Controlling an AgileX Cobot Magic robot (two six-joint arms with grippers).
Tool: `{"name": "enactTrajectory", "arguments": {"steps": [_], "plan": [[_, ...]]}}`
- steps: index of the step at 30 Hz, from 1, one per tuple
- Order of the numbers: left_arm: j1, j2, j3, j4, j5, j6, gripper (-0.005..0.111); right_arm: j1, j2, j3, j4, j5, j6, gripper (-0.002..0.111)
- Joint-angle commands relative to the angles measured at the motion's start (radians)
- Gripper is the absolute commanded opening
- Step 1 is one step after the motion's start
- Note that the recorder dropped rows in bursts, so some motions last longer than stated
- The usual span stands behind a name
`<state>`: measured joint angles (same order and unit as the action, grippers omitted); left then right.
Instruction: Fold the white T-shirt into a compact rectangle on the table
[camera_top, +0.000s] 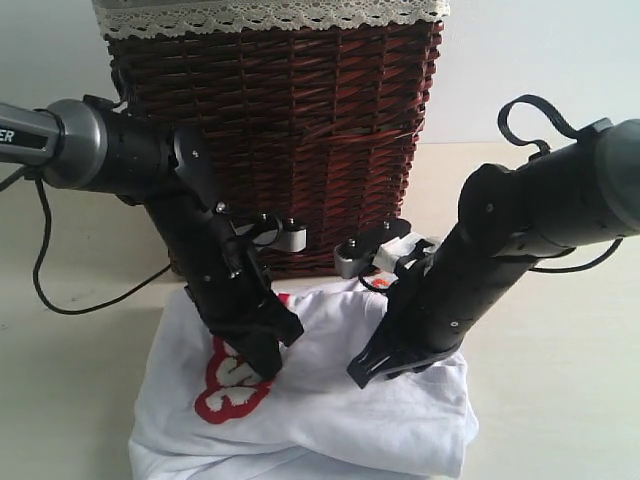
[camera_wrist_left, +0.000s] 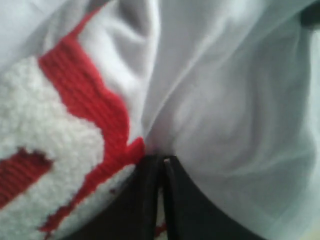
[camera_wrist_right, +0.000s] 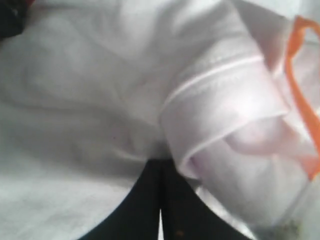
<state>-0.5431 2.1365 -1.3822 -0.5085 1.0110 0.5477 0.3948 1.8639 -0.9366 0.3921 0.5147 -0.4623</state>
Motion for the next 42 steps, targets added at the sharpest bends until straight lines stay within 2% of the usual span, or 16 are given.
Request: {"name": "enactTrajectory", "arguments": {"steps": [1,6,9,17,23,32,38,42], "plan": [[0.005,-0.108,0.011,0.018,0.029,0.021,0.008,0.001,-0.083,0.001,-0.164,-0.073,0.145,0.0],[0.005,-0.27,0.011,-0.002,-0.009,0.005,0.007,0.001,-0.204,0.001,-0.373,-0.064,0.348,0.0],[0.005,-0.374,0.011,0.023,-0.026,-0.036,0.002,0.001,-0.287,0.001,-0.477,-0.022,0.426,0.0],[0.005,-0.621,0.043,0.233,-0.03,-0.259,0.0,0.001,-0.521,0.036,-0.81,0.122,0.789,0.0],[0.005,-0.809,0.204,0.275,-0.029,-0.325,0.0,0.001,-0.737,0.106,-0.826,0.177,0.807,0.0],[0.005,-1.14,0.507,0.258,-0.162,-0.376,0.0,0.001,-1.022,0.18,-0.844,0.261,0.807,0.0],[0.005,-1.27,0.625,0.265,-0.19,-0.368,0.0,0.001,-1.106,0.186,-0.841,0.268,0.807,0.0],[0.005,-1.304,0.636,0.271,-0.188,-0.365,0.0,0.001,-1.13,0.186,-0.841,0.267,0.807,0.0]]}}
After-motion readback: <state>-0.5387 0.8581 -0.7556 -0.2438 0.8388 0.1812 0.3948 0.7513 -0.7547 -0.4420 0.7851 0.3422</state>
